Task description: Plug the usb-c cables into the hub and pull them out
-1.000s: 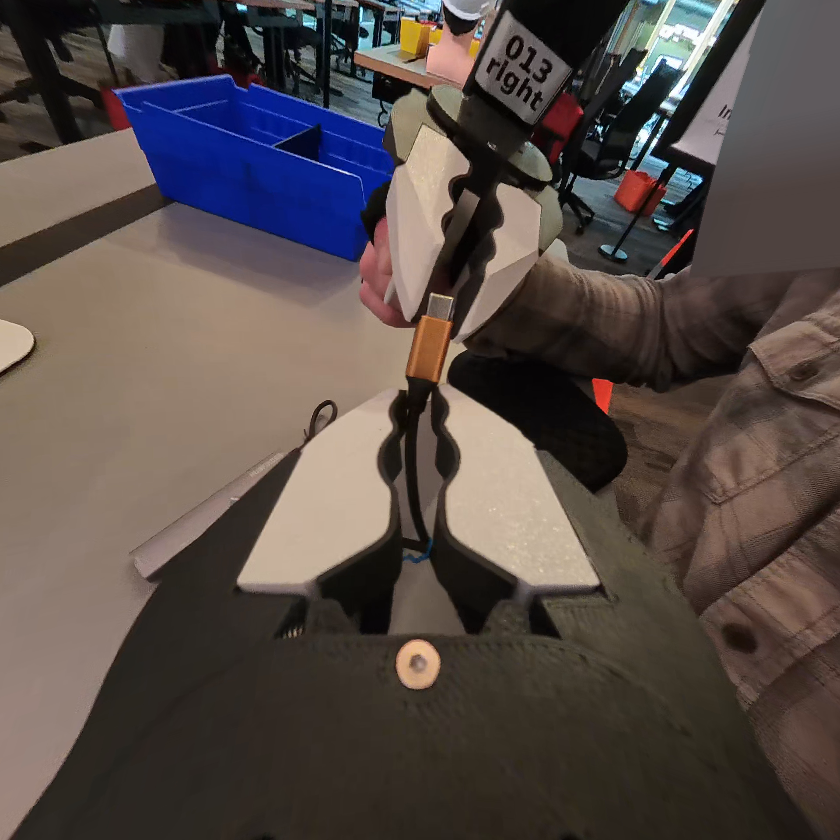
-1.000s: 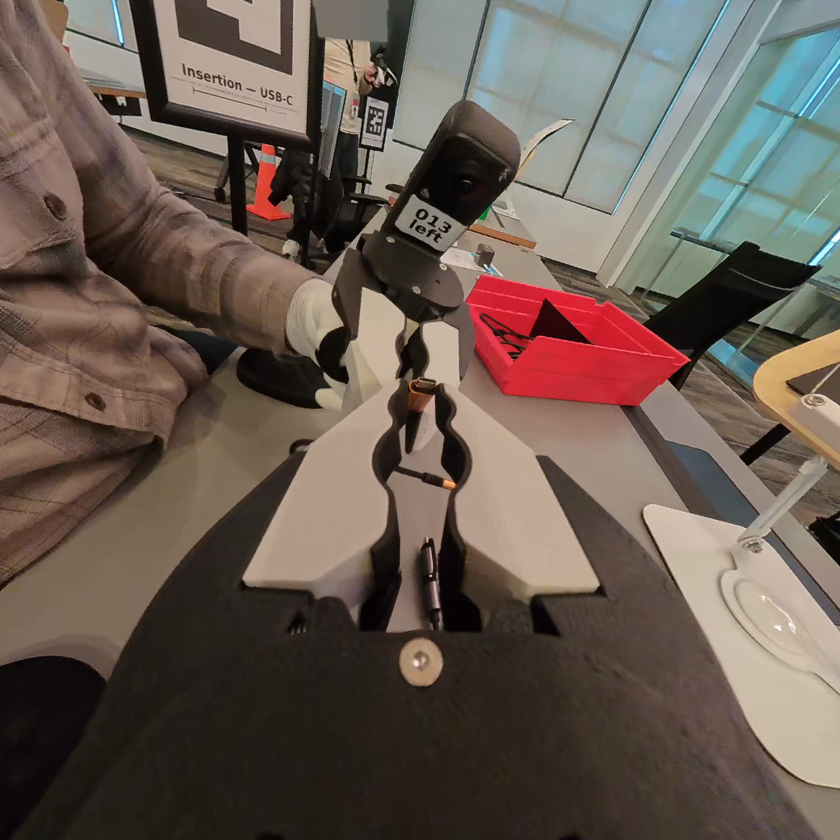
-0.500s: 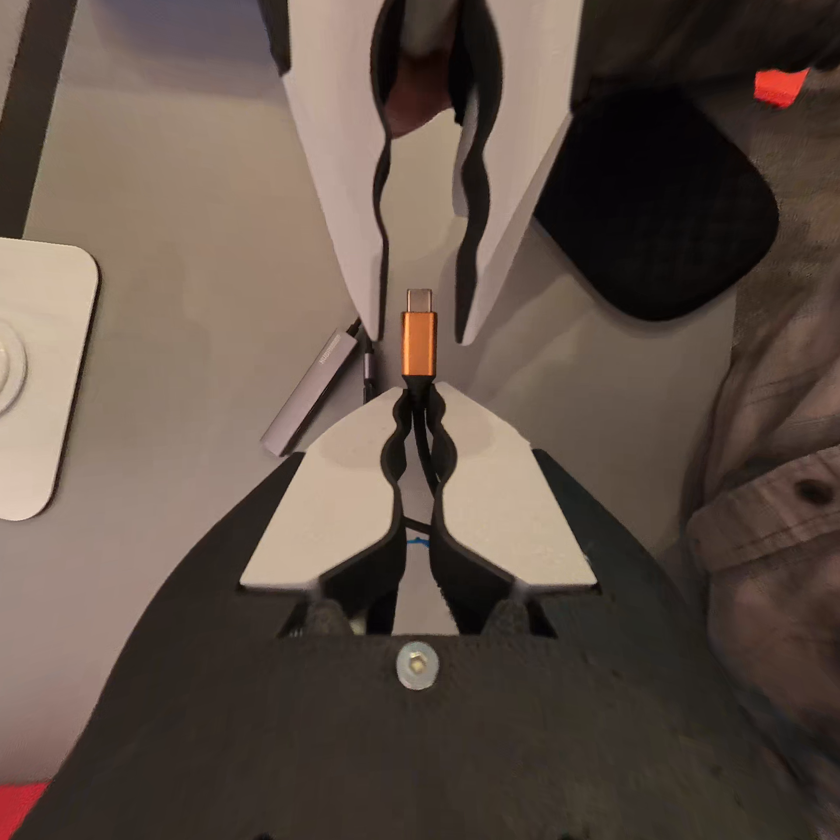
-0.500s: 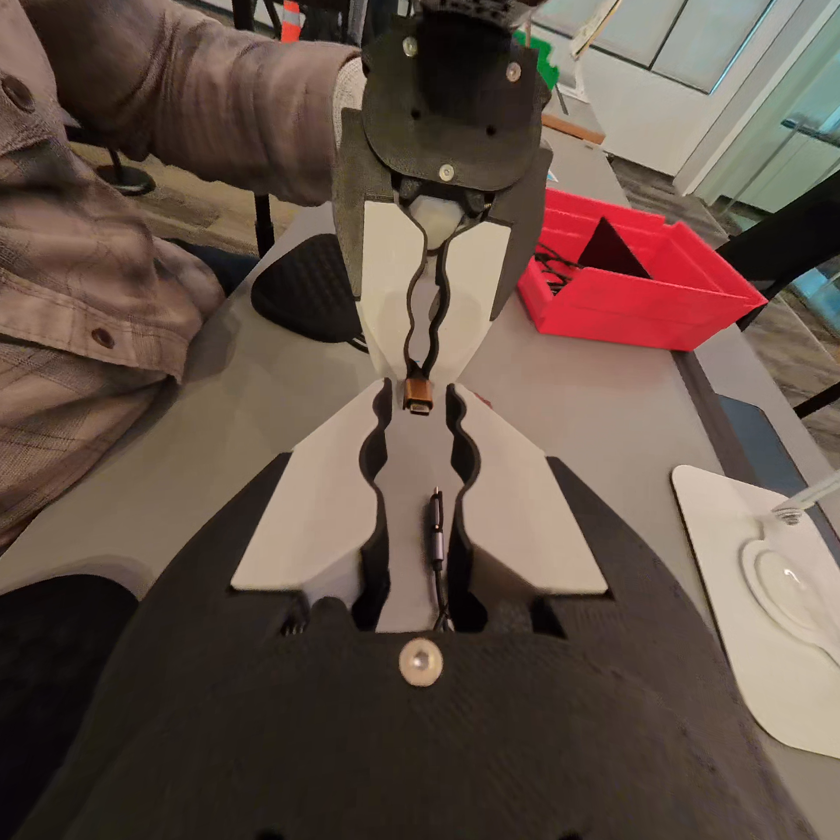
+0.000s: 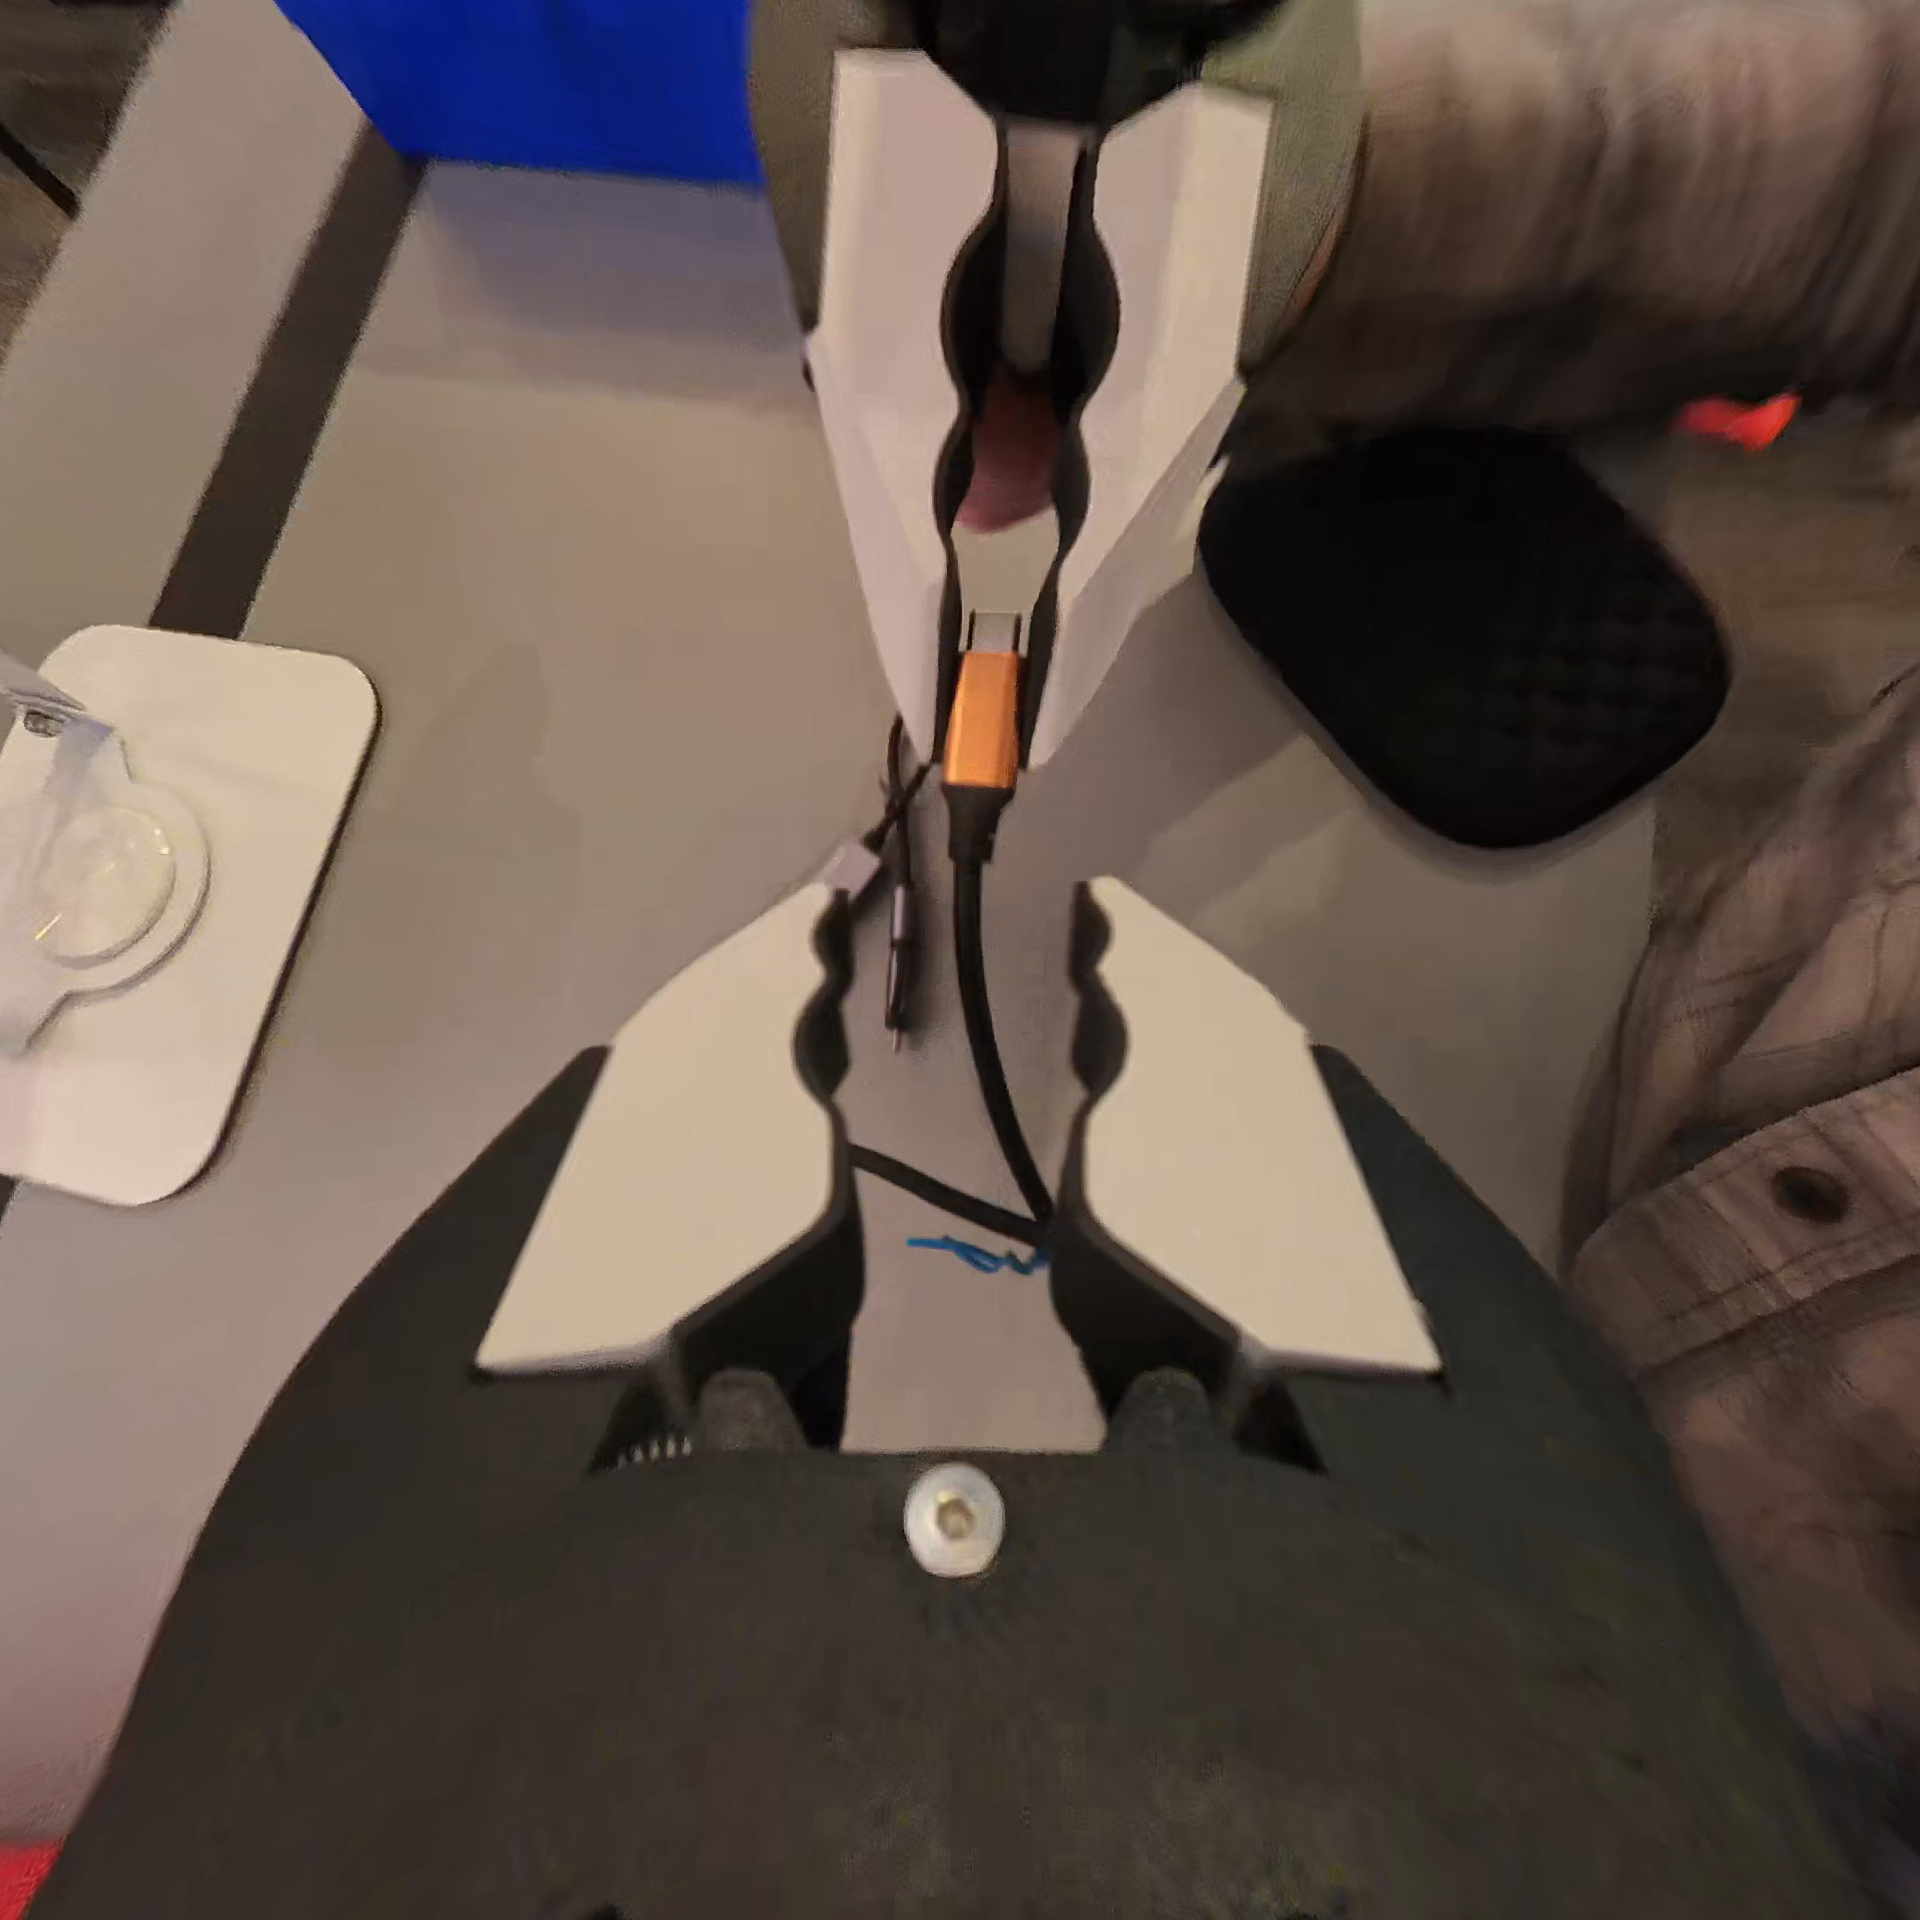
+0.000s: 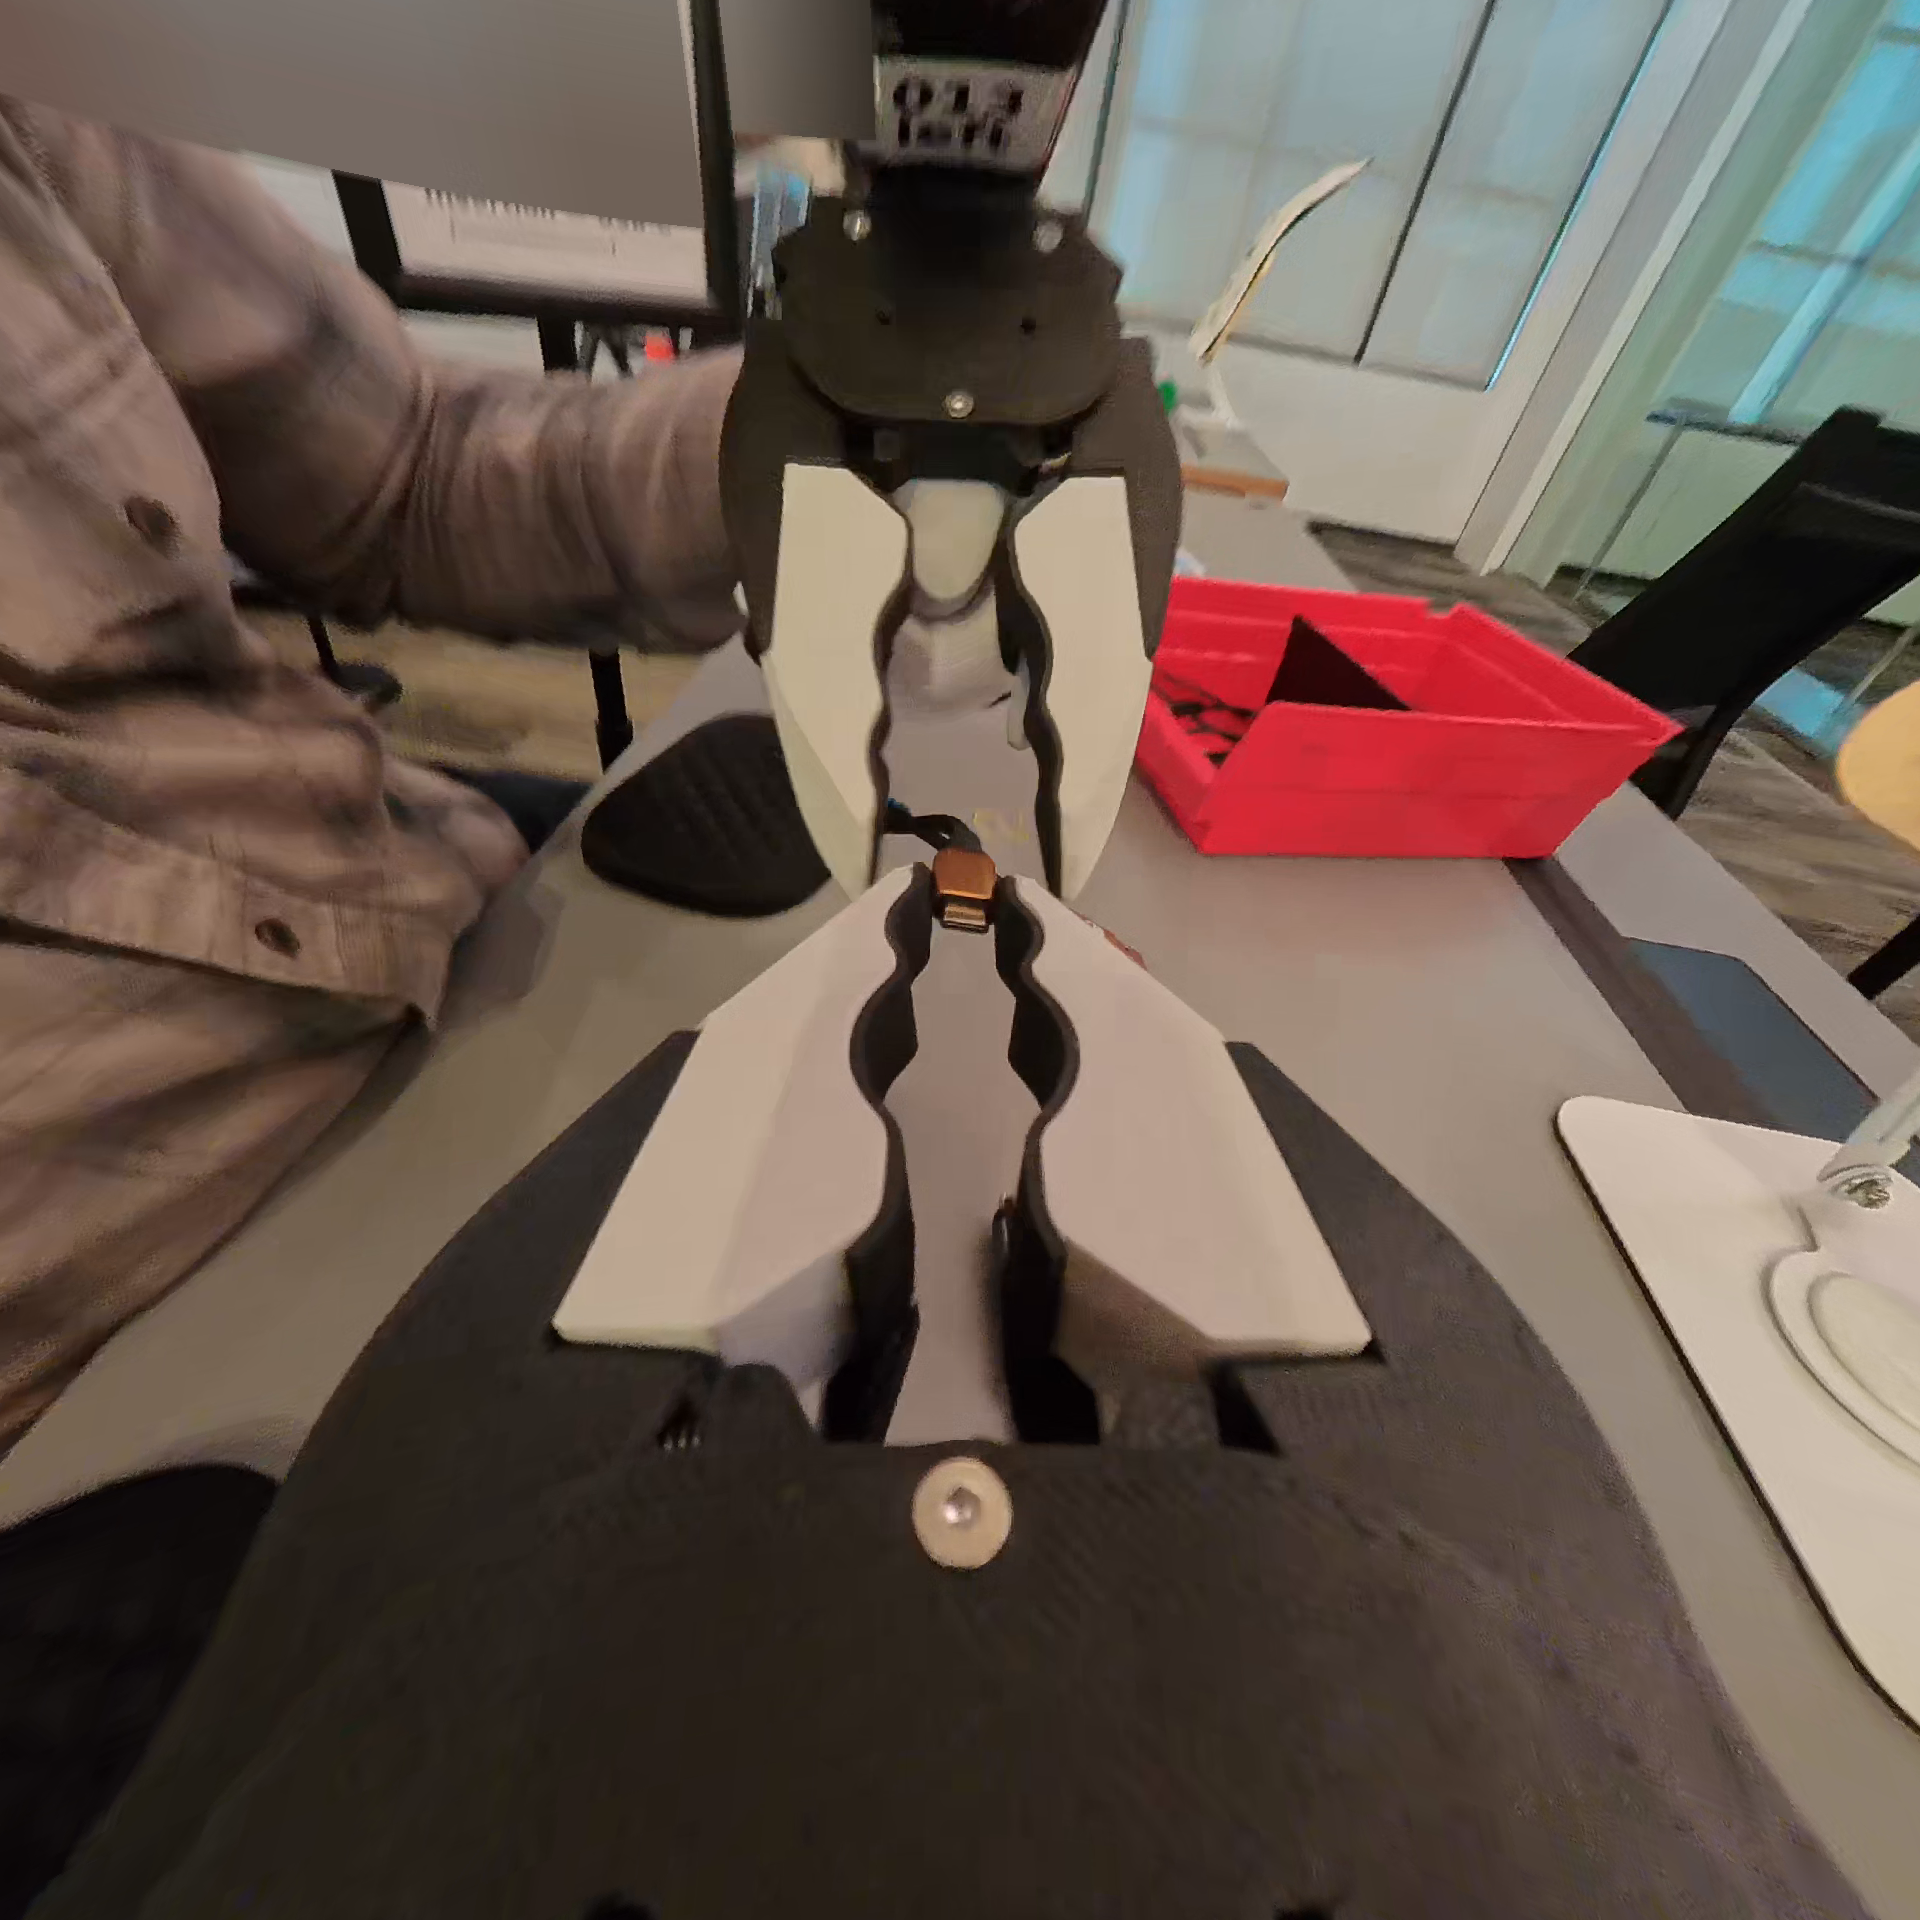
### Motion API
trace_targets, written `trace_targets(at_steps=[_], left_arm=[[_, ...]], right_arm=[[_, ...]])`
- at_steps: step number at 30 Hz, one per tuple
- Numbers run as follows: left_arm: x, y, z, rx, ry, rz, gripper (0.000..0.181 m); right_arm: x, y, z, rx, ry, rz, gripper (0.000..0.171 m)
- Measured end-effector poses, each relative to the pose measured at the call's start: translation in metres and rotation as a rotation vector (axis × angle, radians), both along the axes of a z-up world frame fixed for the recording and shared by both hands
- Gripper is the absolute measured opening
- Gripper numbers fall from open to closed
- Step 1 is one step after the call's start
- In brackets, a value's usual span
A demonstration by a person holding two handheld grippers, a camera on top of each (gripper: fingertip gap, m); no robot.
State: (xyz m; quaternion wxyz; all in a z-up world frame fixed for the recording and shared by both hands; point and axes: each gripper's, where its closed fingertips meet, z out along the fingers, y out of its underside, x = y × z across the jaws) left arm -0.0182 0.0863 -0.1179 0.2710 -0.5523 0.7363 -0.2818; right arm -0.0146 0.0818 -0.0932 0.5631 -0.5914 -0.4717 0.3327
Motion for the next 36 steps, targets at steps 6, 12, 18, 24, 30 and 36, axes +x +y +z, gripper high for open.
trace_targets(at_steps=[6,12,18,24,30,36], left_arm=[[-0.028,0.057,0.098,-0.294,-0.517,0.127,0.042],[-0.049,0.151,0.052,-0.215,-0.343,0.349,0.026],[-0.006,0.061,-0.052,-0.290,-0.123,0.125,0.076],[0.036,0.005,0.002,-0.428,-0.415,0.028,0.084],[0.037,0.016,0.036,-0.474,-0.597,0.061,0.064],[0.043,0.001,0.043,-0.402,-0.622,0.029,0.038]], right_arm=[[0.013,-0.004,0.031,-0.040,0.272,0.066,0.009],[0.016,-0.021,0.063,-0.011,0.456,0.170,0.009],[0.026,-0.007,0.064,0.033,0.442,0.061,0.009],[0.025,0.005,0.037,-0.018,0.281,0.000,0.009],[0.029,0.005,0.030,-0.037,0.188,-0.015,0.009],[0.030,0.006,0.023,-0.050,0.114,-0.034,0.009]])
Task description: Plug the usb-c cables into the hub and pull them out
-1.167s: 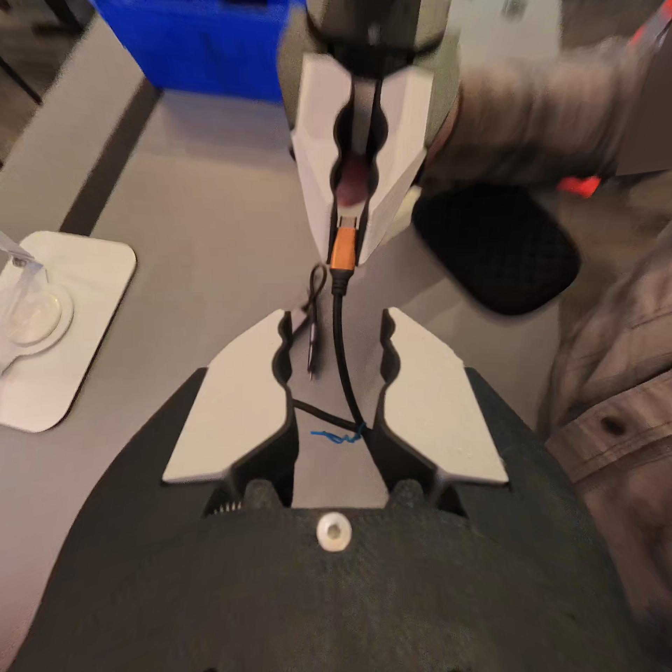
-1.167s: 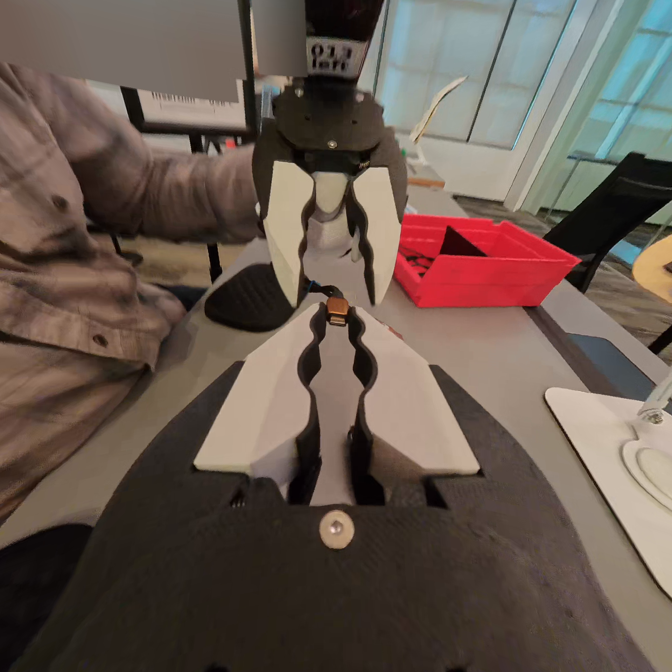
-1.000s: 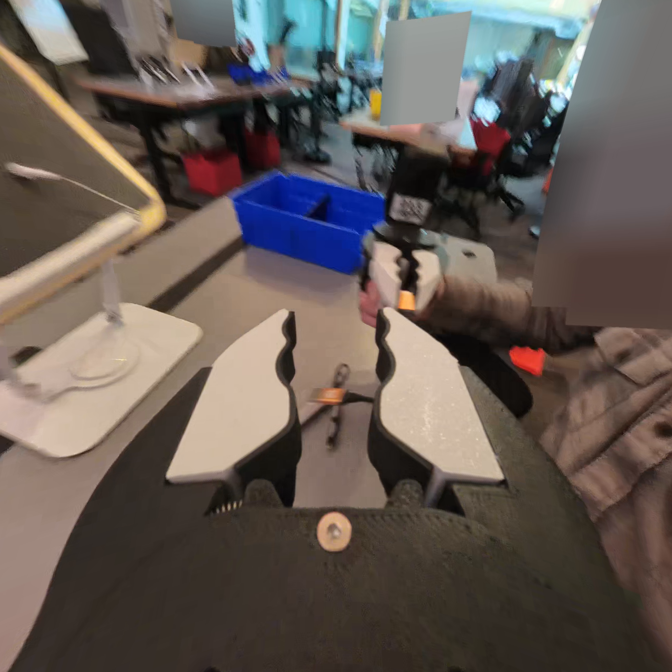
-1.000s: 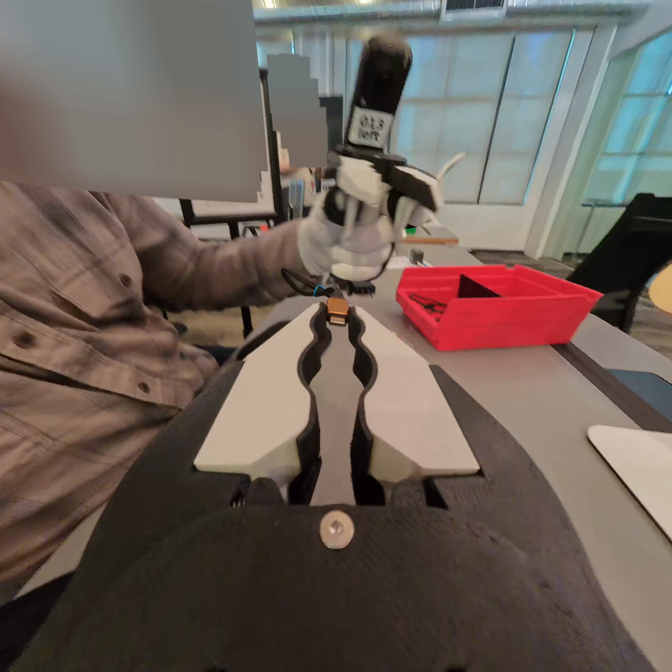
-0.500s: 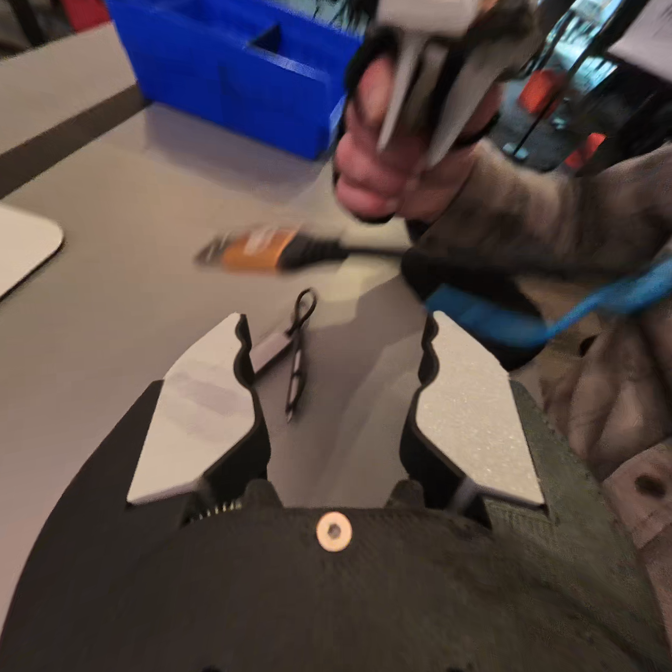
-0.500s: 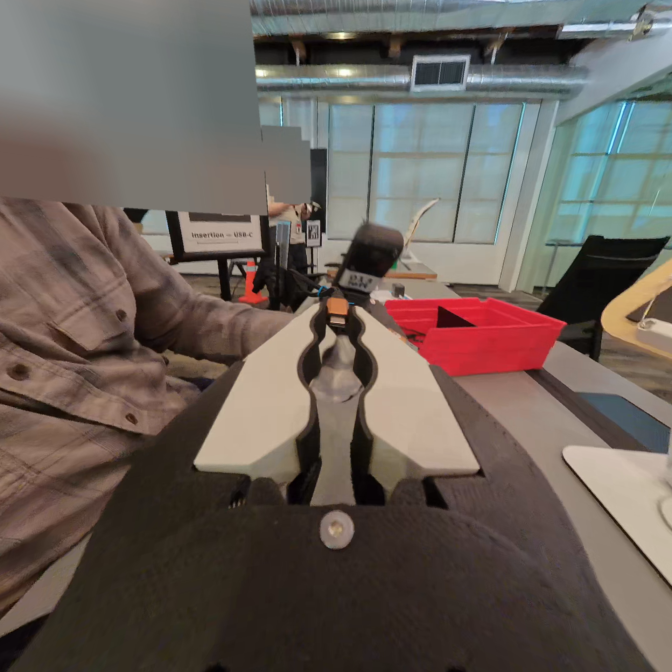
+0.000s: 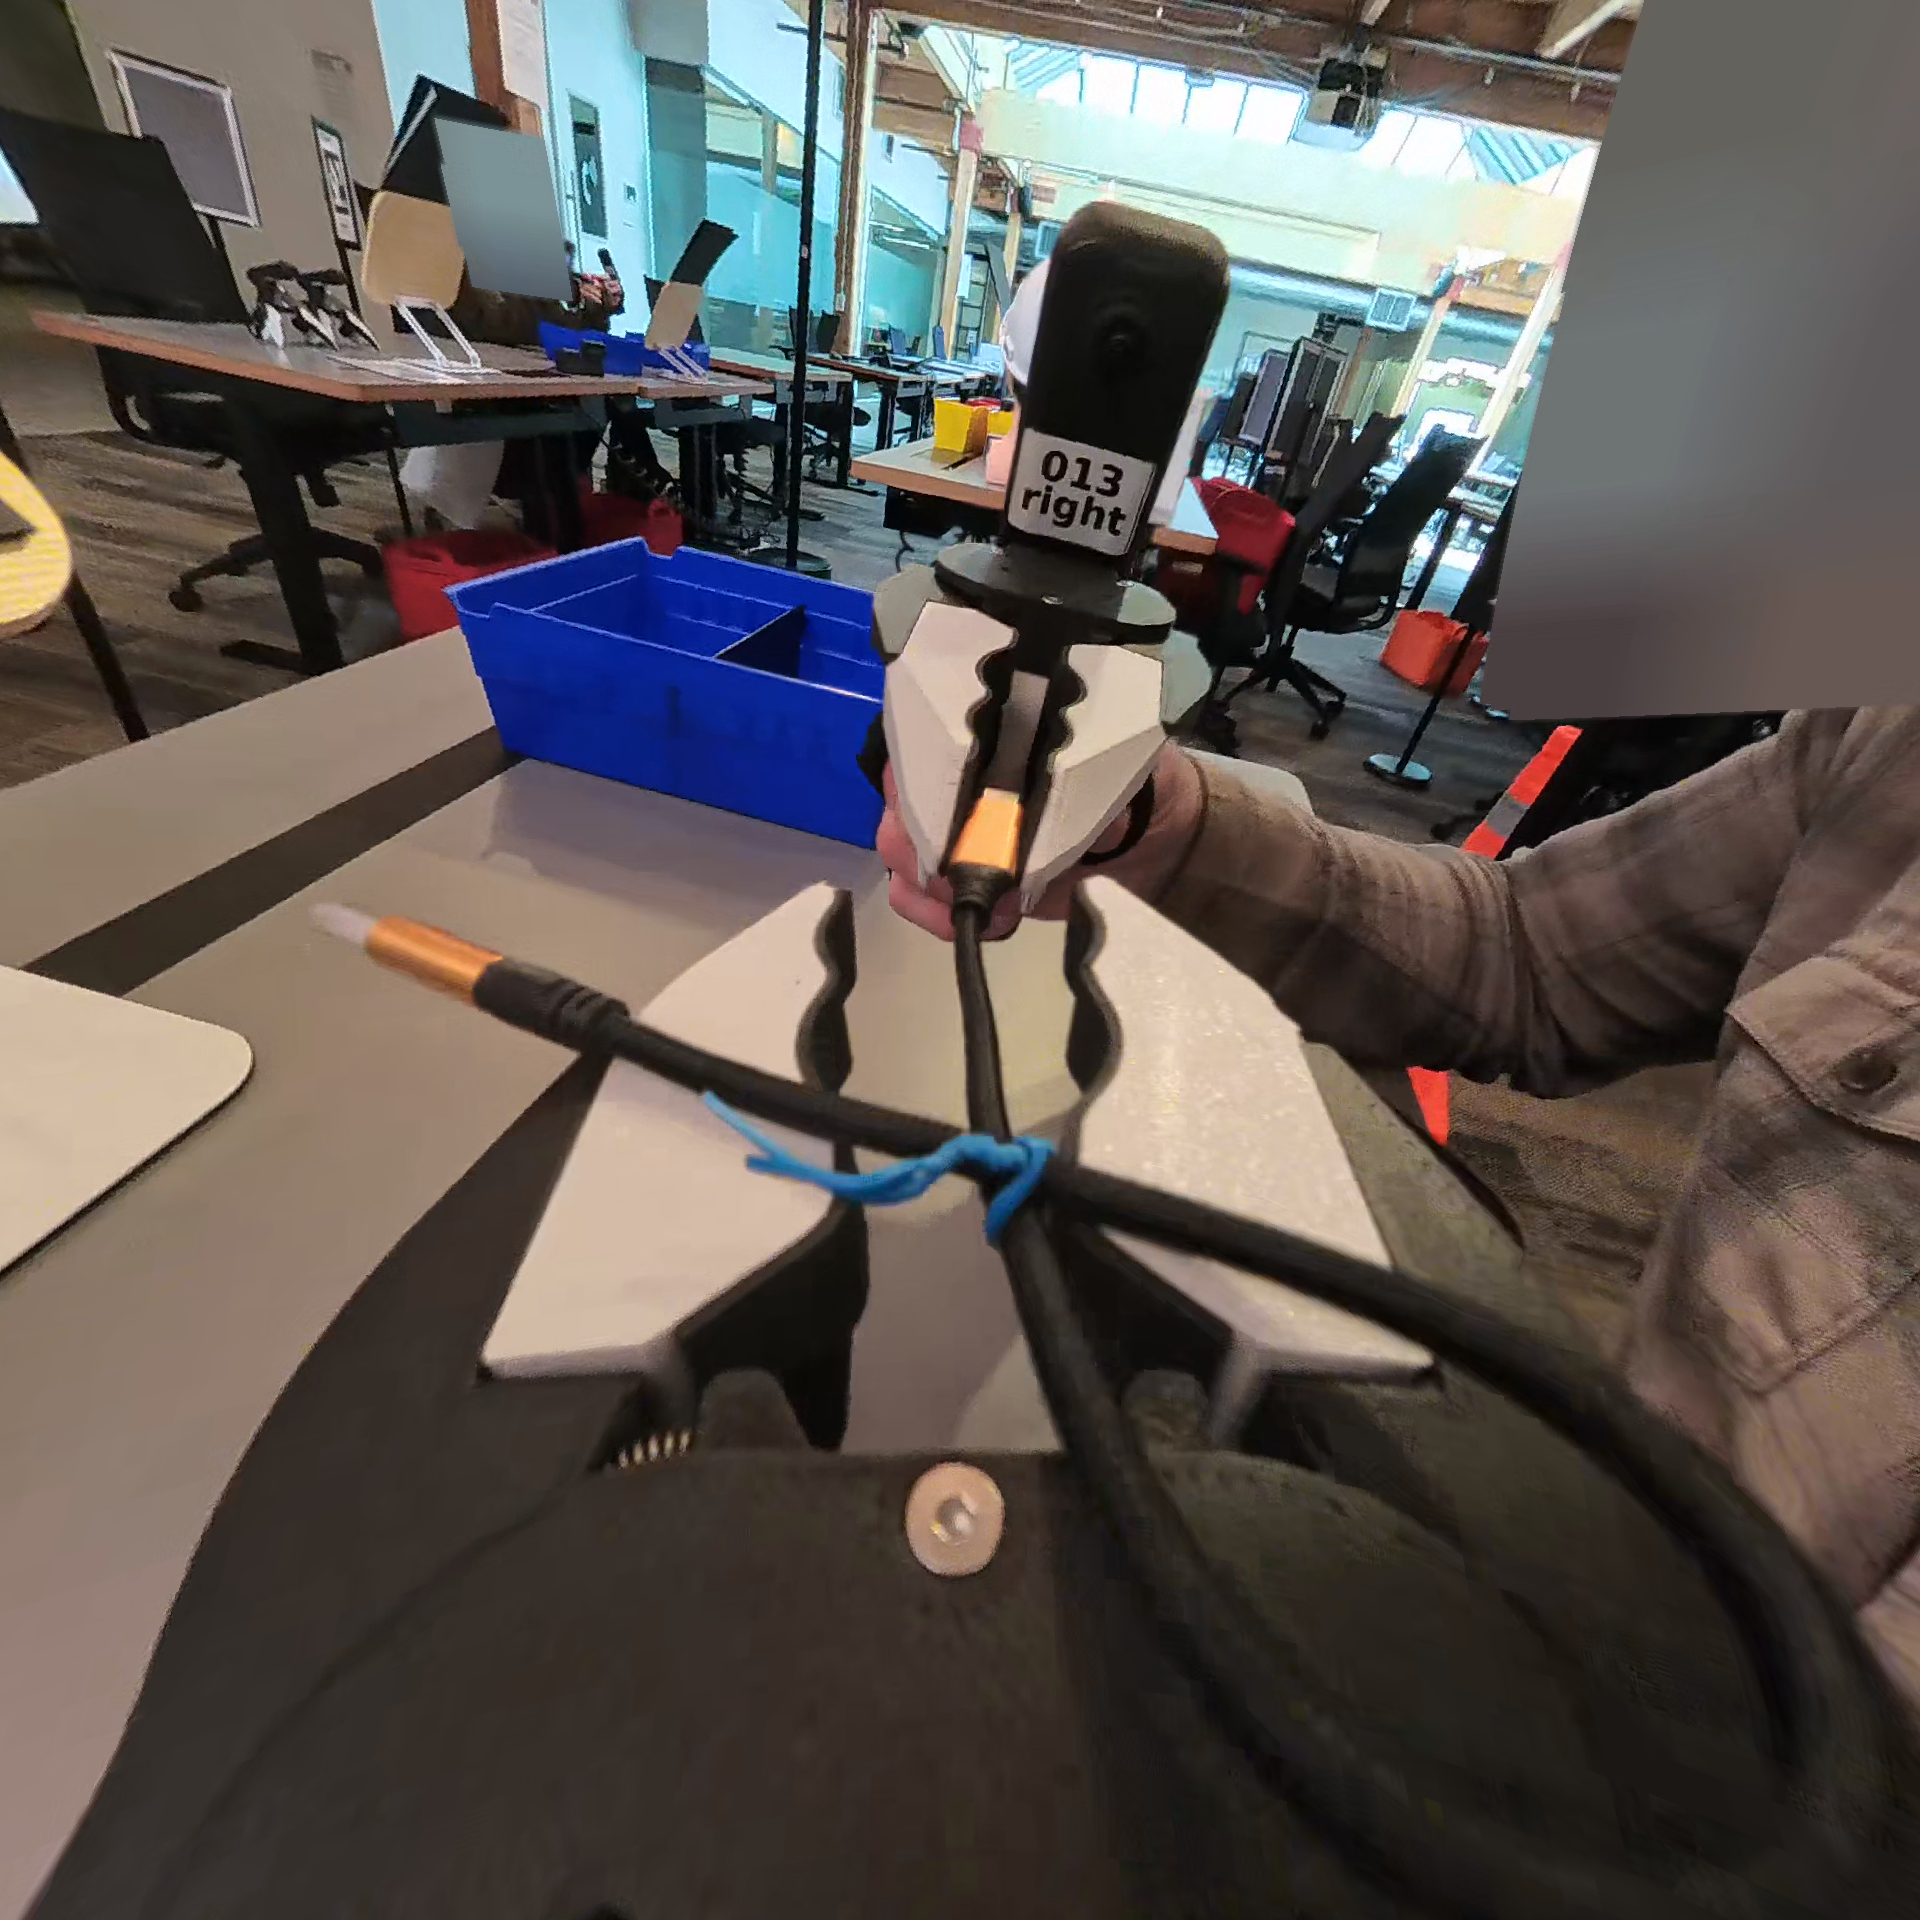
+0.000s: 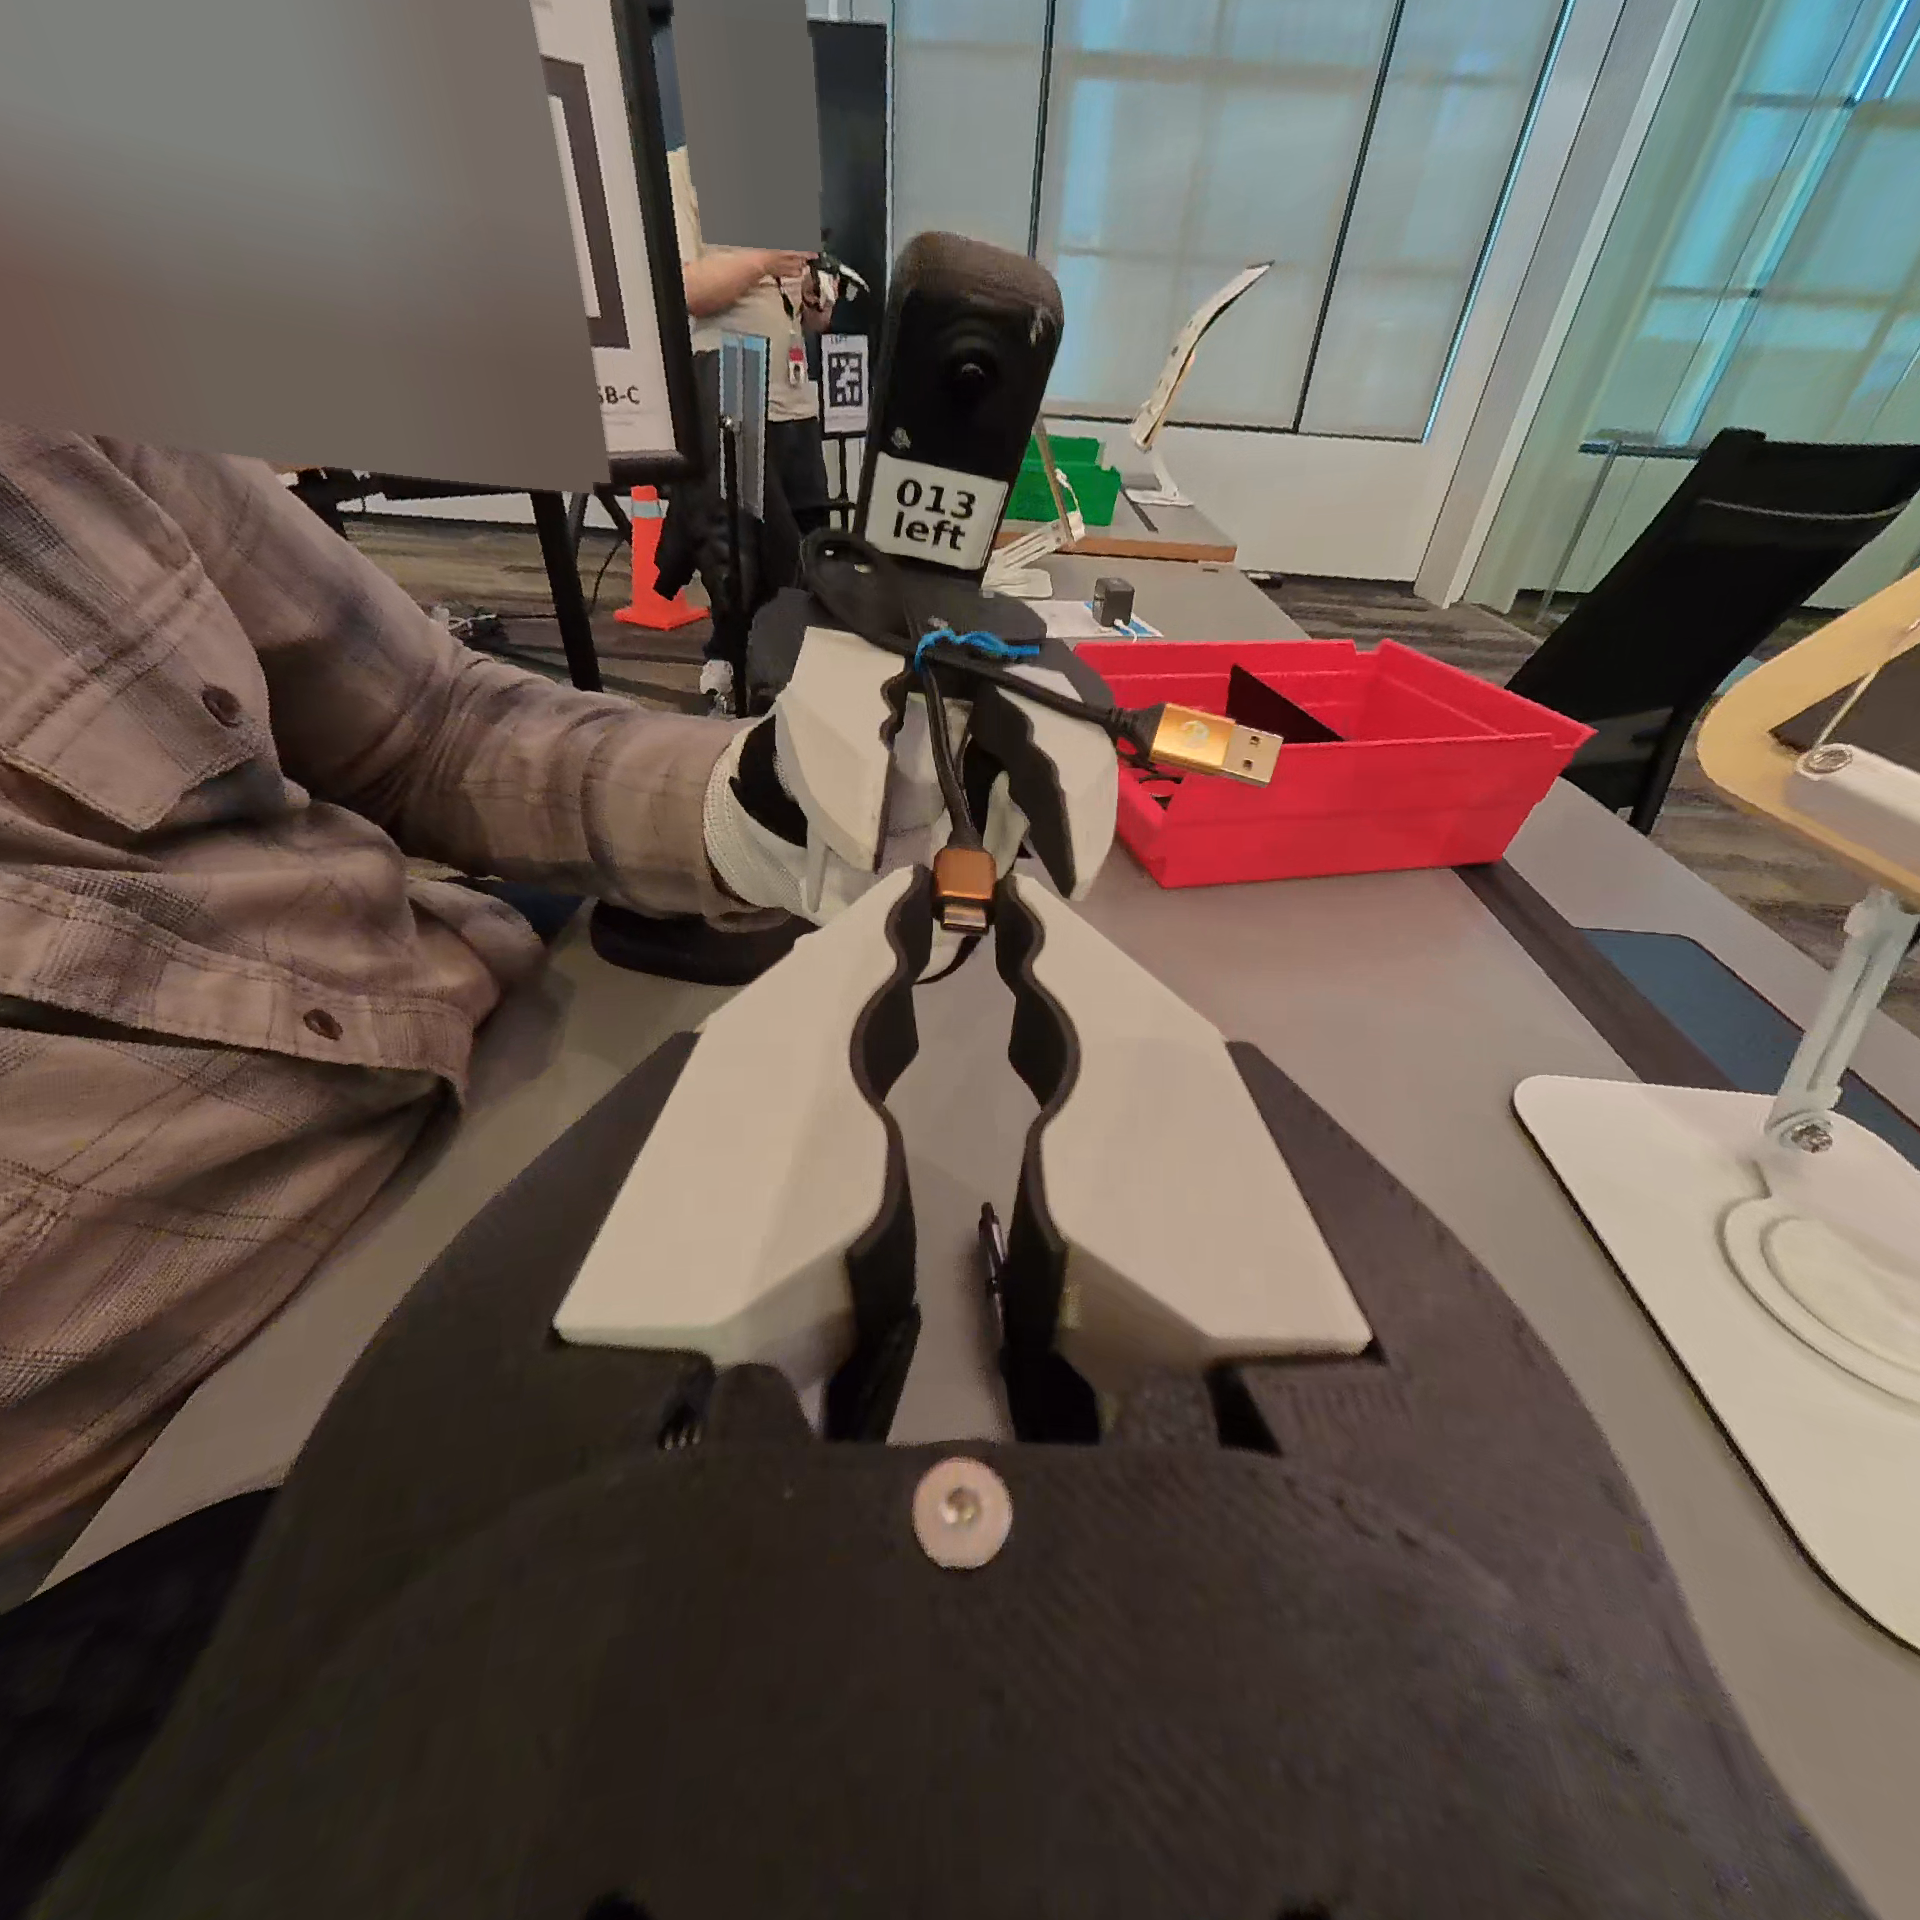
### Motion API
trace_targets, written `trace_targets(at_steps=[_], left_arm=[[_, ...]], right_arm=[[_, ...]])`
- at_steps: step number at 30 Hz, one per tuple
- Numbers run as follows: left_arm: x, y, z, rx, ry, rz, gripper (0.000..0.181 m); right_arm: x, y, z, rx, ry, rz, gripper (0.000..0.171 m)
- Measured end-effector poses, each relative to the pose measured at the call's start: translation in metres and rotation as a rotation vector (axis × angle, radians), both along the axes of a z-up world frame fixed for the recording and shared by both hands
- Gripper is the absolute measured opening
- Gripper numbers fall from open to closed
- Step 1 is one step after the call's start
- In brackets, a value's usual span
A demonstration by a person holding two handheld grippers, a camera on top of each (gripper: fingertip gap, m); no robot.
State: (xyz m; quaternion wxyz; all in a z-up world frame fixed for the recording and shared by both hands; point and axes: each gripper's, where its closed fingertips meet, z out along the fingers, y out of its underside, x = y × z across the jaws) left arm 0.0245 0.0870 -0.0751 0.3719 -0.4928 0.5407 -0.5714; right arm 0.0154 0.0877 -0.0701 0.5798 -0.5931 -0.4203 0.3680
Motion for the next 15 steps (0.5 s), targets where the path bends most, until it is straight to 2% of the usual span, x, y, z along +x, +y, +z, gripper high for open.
trace_targets(at_steps=[5,15], left_arm=[[0.0014,-0.0031,0.0027,0.033,0.002,-0.001,0.012],[0.0003,-0.0040,0.0097,0.032,-0.016,0.006,0.012]], right_arm=[[-0.0011,0.0011,-0.0004,-0.008,0.012,-0.005,0.009],[-0.0021,0.0001,0.0058,-0.020,0.135,0.030,0.009]])
